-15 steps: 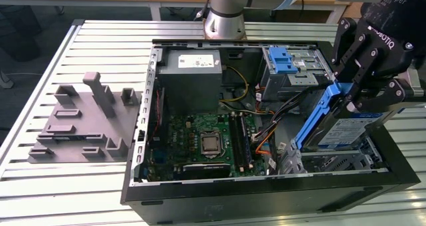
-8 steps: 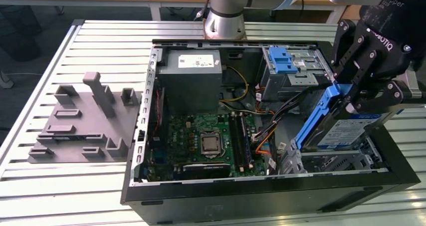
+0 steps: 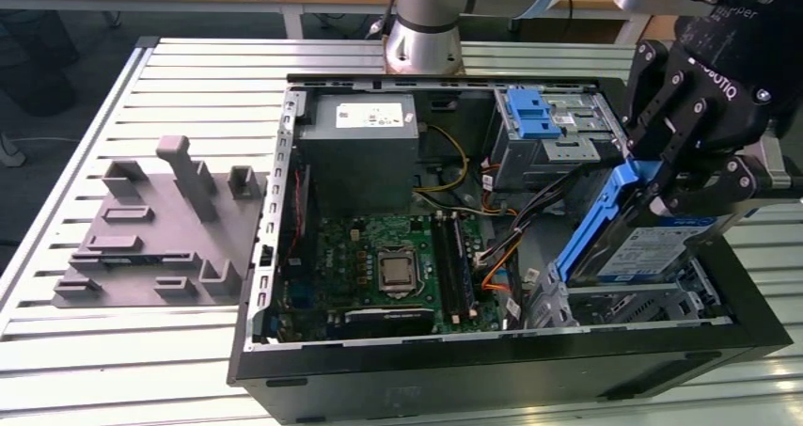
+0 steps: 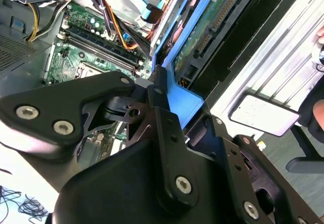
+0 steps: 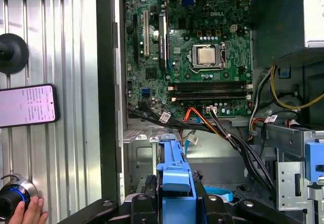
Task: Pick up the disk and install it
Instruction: 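Insert the disk into the insertion slot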
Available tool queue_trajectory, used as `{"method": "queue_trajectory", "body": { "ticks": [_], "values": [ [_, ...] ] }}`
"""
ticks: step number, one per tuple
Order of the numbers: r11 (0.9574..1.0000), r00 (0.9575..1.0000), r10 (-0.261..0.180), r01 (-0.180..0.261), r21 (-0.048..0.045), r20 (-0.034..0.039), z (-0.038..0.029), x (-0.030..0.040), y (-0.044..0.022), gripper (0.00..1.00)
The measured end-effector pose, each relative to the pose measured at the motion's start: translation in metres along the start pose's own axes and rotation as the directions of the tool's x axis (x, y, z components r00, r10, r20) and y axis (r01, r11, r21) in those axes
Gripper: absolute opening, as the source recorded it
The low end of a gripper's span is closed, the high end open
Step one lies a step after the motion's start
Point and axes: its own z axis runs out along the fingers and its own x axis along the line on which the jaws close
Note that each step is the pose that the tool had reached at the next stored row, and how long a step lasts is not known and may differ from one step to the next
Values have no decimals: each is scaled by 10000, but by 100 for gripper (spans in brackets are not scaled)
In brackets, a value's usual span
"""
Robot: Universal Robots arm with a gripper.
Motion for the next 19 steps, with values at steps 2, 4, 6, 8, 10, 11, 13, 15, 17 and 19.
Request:
{"method": "queue_trajectory", "body": {
  "ticks": [2,4,6,8,10,11,13,15,17,19],
  "values": [
    [10000,10000,0,0,0,0,10,0,0,36],
    [10000,10000,0,0,0,0,19,0,0,36],
    [10000,10000,0,0,0,0,27,0,0,36],
    [10000,10000,0,0,0,0,35,0,0,36],
    [10000,10000,0,0,1,-1,43,-1,0,36],
    [10000,10000,0,0,2,-1,47,-1,-1,36],
    [10000,10000,0,0,0,-5,53,-1,-1,36],
    [10000,10000,0,0,0,-5,59,-1,-1,36],
    [10000,10000,0,0,1,-8,64,-1,-1,36],
    [10000,10000,0,0,1,-9,70,-1,-1,36]
  ]
}}
